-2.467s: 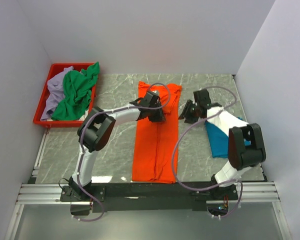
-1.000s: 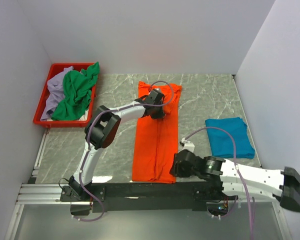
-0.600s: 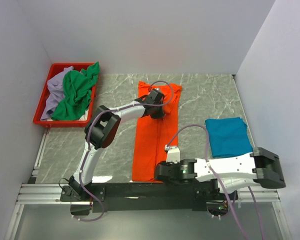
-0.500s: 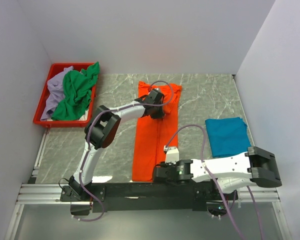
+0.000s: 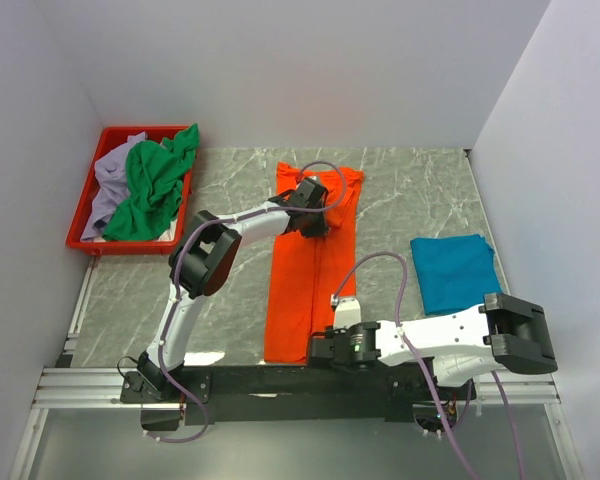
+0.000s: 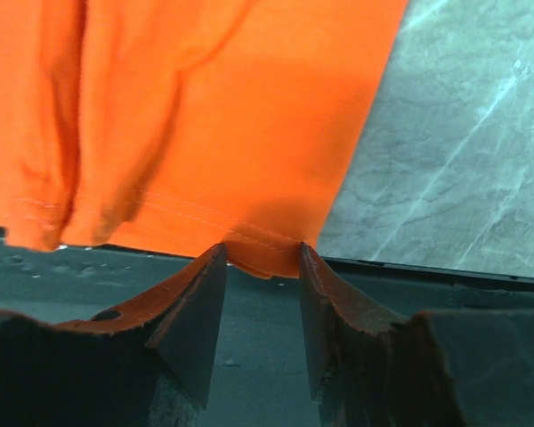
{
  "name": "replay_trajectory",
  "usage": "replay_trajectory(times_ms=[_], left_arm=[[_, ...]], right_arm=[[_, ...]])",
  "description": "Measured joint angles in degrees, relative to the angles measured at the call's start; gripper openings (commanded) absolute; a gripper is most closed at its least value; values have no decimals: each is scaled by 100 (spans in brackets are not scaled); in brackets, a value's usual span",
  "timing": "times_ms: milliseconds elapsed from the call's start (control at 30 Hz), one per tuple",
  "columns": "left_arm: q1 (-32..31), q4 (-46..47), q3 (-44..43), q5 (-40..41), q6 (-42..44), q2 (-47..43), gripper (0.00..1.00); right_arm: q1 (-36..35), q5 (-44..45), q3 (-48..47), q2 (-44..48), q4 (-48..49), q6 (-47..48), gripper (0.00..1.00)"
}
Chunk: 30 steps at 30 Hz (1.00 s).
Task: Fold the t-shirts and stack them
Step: Fold the tshirt
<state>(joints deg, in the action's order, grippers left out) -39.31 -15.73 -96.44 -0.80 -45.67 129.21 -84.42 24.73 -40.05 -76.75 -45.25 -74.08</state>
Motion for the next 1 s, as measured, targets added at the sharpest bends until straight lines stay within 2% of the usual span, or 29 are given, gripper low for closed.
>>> replay_trajectory(times_ms=[67, 233, 367, 467, 1000], left_arm=[[4, -2, 0, -2, 0, 0, 1], [17, -2, 0, -20, 0, 0, 1], [24, -4, -2, -42, 0, 0, 1], [24, -4, -2, -42, 2, 0, 1], [142, -7, -4, -92, 61, 0, 1]], right_arm=[[-4, -20, 81, 0, 44, -9, 43], [-7, -22, 186, 17, 114, -85, 33], [-7, -17, 243, 96, 127, -146, 10], [-7, -15, 291, 192, 116, -192, 4], [-7, -31, 815, 1375, -63, -494, 0]])
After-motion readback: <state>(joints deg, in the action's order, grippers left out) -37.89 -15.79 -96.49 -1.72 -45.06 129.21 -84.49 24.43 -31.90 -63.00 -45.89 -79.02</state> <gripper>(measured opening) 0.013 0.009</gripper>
